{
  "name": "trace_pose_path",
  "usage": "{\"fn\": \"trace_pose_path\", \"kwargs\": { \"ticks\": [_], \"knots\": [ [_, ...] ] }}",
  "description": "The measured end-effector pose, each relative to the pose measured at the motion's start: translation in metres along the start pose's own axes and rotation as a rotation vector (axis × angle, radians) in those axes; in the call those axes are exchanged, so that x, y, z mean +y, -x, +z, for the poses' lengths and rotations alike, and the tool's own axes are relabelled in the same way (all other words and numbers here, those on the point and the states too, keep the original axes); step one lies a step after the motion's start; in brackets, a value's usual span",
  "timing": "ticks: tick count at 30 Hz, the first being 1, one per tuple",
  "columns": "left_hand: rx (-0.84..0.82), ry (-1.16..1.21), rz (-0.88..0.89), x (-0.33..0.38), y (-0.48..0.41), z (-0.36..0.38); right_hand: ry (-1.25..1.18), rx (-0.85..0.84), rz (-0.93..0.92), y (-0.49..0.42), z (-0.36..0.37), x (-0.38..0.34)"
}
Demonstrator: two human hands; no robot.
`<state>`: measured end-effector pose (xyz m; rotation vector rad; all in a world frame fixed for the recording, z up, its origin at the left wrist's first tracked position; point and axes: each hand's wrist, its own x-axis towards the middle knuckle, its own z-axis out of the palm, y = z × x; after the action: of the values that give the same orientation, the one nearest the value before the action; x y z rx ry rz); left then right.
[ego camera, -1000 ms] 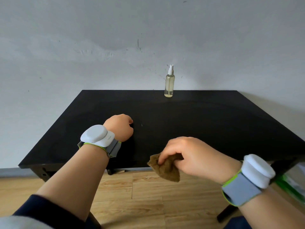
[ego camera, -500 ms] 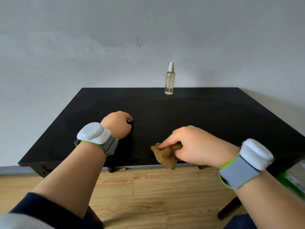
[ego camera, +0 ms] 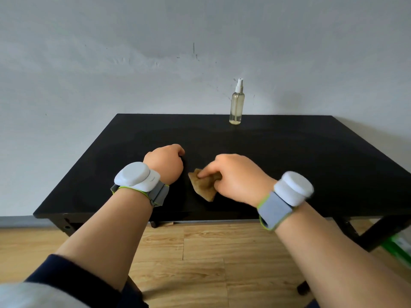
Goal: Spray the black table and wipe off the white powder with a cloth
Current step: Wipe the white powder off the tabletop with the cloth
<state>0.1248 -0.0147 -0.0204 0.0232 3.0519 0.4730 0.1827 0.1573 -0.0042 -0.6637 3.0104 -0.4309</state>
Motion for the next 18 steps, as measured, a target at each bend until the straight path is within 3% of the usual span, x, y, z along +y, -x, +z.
{"fn": "trace_pose_path", "kwargs": {
  "ticks": [7, 11, 14, 18],
  "knots": [
    [0.003, 0.081, 0.007, 0.005, 0.001, -0.002, -0.231, -0.103, -0.008, 0.061, -0.008, 0.011],
    [0.08, 0.406, 0.04, 0.016, 0.007, -0.007, -0.34, 0.187, 0.065, 0.043, -0.017, 0.026],
    [-0.04, 0.78, 0.032, 0.033, 0.014, -0.019, -0.307, 0.297, 0.157, 0.014, -0.031, 0.036],
    [-0.112, 0.841, 0.073, 0.048, 0.006, -0.025, -0.265, 0.337, 0.171, -0.025, -0.042, 0.043]
  ]
}}
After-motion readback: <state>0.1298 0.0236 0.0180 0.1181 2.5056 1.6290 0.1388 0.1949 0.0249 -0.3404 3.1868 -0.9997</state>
